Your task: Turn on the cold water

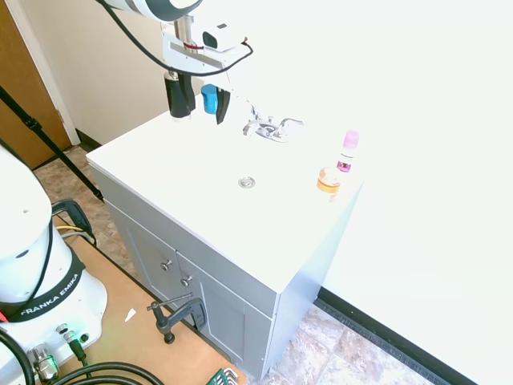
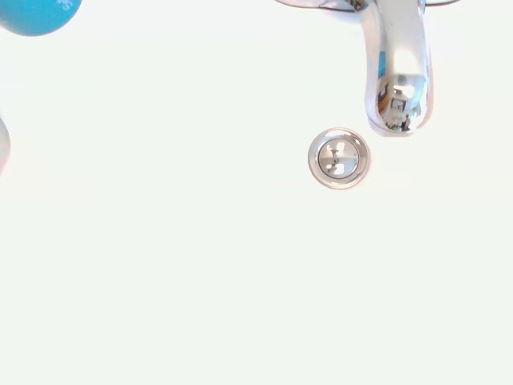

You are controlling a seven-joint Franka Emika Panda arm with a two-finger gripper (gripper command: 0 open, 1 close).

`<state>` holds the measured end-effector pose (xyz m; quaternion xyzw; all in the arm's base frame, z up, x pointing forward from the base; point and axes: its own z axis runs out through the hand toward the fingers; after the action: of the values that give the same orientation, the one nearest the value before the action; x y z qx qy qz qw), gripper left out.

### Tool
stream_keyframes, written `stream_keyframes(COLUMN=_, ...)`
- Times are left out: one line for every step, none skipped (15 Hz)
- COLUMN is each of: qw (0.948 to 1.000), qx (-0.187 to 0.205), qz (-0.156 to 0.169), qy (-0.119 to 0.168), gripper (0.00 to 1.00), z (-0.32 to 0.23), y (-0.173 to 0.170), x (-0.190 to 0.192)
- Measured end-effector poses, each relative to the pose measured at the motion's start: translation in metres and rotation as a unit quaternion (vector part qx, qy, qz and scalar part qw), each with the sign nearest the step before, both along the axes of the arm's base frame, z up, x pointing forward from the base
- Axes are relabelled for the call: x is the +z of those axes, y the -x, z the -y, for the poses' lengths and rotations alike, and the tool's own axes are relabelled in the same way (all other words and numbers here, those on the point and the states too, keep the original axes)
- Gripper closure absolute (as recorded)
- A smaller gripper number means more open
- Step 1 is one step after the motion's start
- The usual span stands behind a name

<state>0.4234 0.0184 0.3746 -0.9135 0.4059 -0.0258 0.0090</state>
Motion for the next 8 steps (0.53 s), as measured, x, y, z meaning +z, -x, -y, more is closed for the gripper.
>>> stream_keyframes(qw=1.0000, qx=0.000, qz=0.000, qy=0.000, gripper=0.00, z=0.000, y=0.000, x=0.000)
stream_keyframes(qw=1.0000, qx=-0.004, qz=0.004, qy=0.000, gripper=0.00, z=0.000, y=-0.001, x=0.000)
stream_keyframes(qw=0.9998, qx=-0.014, qz=0.016, qy=0.000, gripper=0.00, z=-0.001, y=-0.004, x=0.003)
stream_keyframes(qw=0.9990, qx=-0.030, qz=0.034, qy=0.004, gripper=0.00, z=-0.001, y=-0.010, x=0.005)
stream_keyframes(qw=0.9971, qx=-0.050, qz=0.057, qy=0.008, gripper=0.00, z=0.002, y=-0.020, x=0.008)
stream_keyframes(qw=0.9939, qx=-0.068, qz=0.085, qy=0.016, gripper=0.00, z=0.007, y=-0.033, x=0.009)
stream_keyframes(qw=0.9897, qx=-0.085, qz=0.112, qy=0.027, gripper=0.00, z=0.015, y=-0.049, x=0.009)
stream_keyframes(qw=0.9848, qx=-0.098, qz=0.138, qy=0.040, gripper=0.00, z=0.024, y=-0.063, x=0.006)
